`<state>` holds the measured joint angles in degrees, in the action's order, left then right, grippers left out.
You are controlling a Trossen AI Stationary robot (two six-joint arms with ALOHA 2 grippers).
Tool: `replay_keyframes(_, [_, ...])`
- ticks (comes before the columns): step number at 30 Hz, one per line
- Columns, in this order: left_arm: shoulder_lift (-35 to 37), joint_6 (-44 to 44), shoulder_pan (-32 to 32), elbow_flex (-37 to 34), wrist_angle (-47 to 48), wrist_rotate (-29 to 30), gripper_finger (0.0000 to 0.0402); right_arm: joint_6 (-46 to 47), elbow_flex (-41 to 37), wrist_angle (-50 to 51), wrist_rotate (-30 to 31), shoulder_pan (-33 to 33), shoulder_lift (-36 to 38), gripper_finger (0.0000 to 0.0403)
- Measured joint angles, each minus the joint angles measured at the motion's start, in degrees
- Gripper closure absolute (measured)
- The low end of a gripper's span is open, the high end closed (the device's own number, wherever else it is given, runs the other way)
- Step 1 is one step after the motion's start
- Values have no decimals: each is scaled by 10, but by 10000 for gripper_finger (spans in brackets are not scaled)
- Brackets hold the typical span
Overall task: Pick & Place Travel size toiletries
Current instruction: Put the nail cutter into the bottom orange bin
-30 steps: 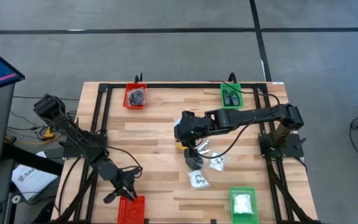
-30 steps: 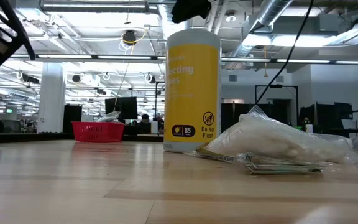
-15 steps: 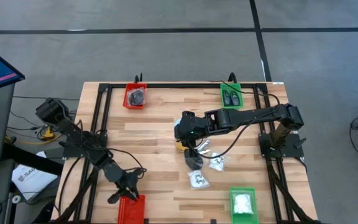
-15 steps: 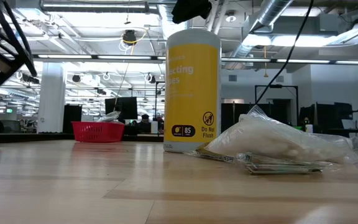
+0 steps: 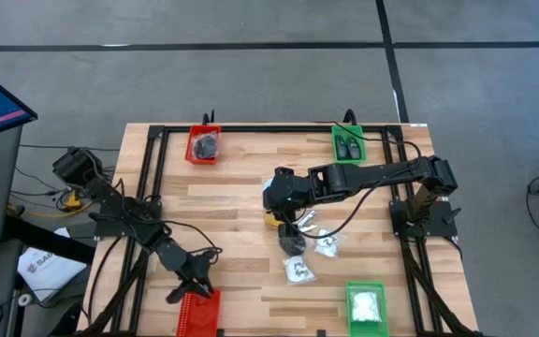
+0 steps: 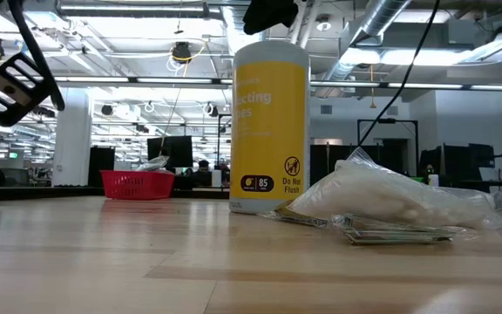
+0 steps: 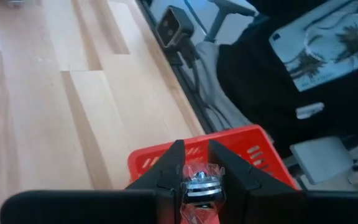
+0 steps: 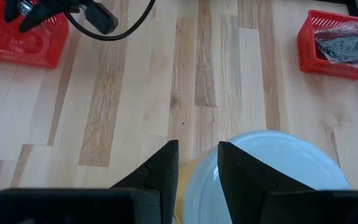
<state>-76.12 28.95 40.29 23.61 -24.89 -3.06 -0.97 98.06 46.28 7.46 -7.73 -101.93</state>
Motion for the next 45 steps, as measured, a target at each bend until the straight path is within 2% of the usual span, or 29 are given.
replay_keyframes(17, [0, 27, 0, 0, 4, 13, 269, 0, 0, 0, 0, 0, 0, 300])
replay_keyframes(22, [29, -28, -3, 0, 4, 14, 263, 0, 0, 0, 0, 0, 0, 300])
replay_keyframes(26, [84, -80, -13, 0, 3, 17, 268, -3, -1, 3, 0, 0, 7, 300])
replay_keyframes(33, [155, -192, -26, 0, 6, 93, 278, -1, -1, 26, 33, 3, 41, 300])
replay_keyframes(39, [159, -215, -55, 0, 4, 187, 279, 51, 0, 63, 59, 8, 80, 300])
replay_keyframes(45, [159, -216, -91, 0, 5, 198, 277, 101, 0, 163, 60, -15, 94, 300])
